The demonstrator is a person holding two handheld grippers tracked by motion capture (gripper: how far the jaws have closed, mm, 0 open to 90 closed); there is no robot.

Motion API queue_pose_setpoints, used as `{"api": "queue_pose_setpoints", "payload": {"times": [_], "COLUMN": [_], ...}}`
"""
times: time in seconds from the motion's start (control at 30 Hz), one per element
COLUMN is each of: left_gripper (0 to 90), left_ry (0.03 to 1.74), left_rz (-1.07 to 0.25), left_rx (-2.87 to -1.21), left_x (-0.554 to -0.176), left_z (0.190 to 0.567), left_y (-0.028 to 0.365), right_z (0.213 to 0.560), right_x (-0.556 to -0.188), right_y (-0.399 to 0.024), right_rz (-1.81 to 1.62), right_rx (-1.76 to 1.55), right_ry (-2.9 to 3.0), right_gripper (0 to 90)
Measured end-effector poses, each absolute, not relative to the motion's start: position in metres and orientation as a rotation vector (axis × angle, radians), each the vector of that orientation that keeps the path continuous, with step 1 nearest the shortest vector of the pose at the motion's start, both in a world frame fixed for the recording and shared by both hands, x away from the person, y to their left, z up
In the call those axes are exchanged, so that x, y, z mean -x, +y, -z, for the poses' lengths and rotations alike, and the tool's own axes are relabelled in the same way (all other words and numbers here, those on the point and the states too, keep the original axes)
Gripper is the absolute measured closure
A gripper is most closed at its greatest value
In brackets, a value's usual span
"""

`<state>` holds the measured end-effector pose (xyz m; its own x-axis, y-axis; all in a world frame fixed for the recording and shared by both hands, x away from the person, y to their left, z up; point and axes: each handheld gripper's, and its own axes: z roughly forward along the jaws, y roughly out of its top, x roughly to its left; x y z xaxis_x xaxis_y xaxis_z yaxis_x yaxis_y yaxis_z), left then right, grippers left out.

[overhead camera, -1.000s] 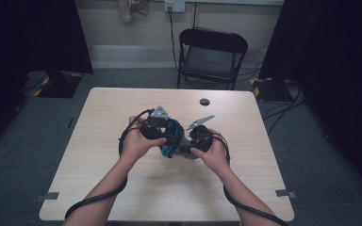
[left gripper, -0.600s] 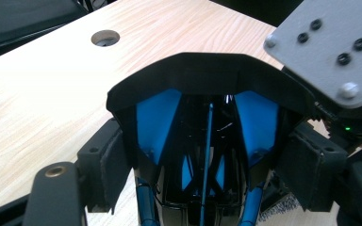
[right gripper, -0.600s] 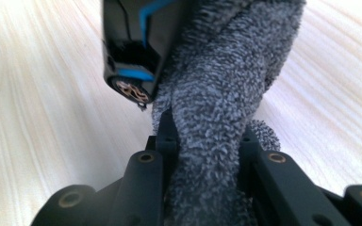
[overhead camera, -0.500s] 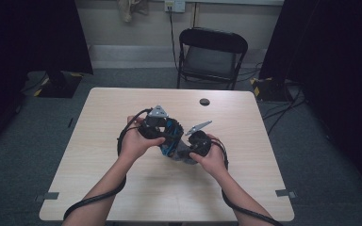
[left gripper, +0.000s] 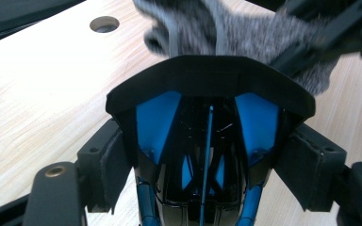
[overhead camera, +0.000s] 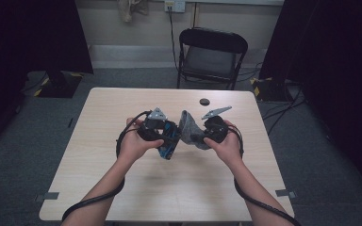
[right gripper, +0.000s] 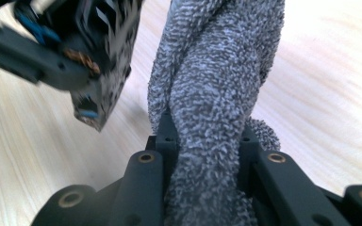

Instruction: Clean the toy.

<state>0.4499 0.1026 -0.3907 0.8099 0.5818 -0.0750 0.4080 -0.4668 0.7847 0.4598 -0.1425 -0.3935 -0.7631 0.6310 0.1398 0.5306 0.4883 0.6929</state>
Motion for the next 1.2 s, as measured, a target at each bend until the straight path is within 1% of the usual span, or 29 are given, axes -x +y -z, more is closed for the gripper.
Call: {"api": "queue_pose_setpoints", "payload": {"times": [0.17, 0.27, 0.43, 0.7, 0.9, 1.03, 1.07, 1.2], "left_gripper": [25.3, 25.3, 25.3, 25.3, 25.3, 25.3, 25.3, 25.3], "left_ry": [0.723, 0.725, 0.734, 0.715, 0.712, 0.713, 0.714, 0.712], "left_rz": [-0.252, -0.243, -0.250, -0.249, -0.257, -0.256, -0.259, -0.272], "left_rx": [-2.135, -2.141, -2.148, -2.142, -2.142, -2.128, -2.128, -2.130], "left_x": [-0.450, -0.450, -0.452, -0.451, -0.452, -0.452, -0.452, -0.452], "left_z": [0.394, 0.397, 0.399, 0.391, 0.388, 0.386, 0.385, 0.384], "left_y": [0.099, 0.097, 0.096, 0.093, 0.093, 0.093, 0.093, 0.094], "right_z": [0.384, 0.377, 0.378, 0.396, 0.402, 0.413, 0.420, 0.428], "right_x": [-0.461, -0.460, -0.457, -0.457, -0.454, -0.451, -0.449, -0.446], "right_y": [-0.143, -0.136, -0.130, -0.125, -0.119, -0.115, -0.112, -0.108], "right_rz": [-1.165, -1.185, -1.191, -1.188, -1.180, -1.167, -1.162, -1.154], "right_rx": [-1.011, -0.980, -0.950, -0.978, -0.968, -0.963, -0.963, -0.963], "right_ry": [2.577, 2.582, 2.596, 2.628, 2.648, 2.680, 2.697, 2.718], "right_gripper": [72.0, 72.0, 72.1, 72.1, 72.1, 72.1, 72.1, 72.0]}}
